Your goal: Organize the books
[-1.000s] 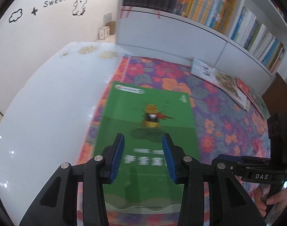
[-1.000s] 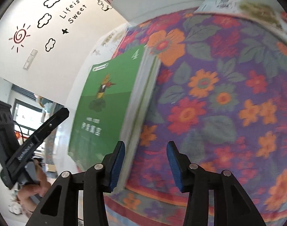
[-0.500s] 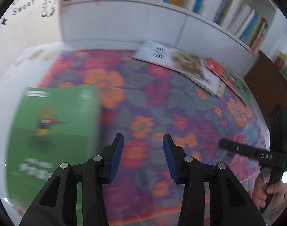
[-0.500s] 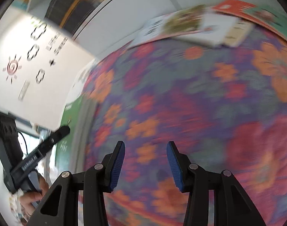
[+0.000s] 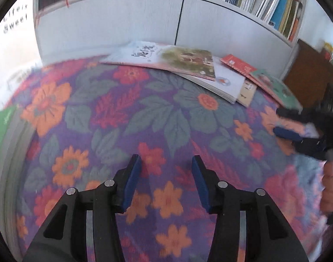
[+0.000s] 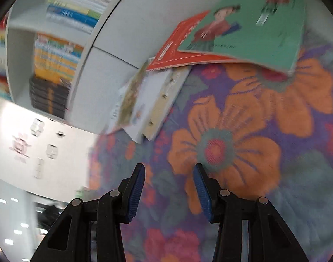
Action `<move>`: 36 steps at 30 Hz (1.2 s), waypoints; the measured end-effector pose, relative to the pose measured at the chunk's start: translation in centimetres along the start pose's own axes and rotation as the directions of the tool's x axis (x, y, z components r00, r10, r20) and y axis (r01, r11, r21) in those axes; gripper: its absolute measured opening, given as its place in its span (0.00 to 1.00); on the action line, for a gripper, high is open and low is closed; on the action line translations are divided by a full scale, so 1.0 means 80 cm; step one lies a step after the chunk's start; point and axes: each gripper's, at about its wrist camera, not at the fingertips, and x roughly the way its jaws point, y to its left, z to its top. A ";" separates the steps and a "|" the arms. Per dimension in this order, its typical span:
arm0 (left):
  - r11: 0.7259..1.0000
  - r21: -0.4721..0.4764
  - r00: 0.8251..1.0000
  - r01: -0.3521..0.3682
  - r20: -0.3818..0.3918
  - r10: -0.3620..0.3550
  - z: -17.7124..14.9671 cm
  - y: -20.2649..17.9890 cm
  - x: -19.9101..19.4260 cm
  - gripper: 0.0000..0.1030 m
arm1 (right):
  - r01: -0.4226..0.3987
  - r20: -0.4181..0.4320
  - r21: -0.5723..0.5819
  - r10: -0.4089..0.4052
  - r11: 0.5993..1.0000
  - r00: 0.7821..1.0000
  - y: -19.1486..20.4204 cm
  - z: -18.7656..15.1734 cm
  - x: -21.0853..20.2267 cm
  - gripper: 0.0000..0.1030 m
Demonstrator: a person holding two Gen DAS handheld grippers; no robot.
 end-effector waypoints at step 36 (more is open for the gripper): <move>0.938 -0.216 0.962 0.271 0.078 -0.260 -0.003 0.059 -0.011 0.48 | 0.151 0.072 -0.156 -0.142 0.976 0.987 0.145 0.045 0.154 0.46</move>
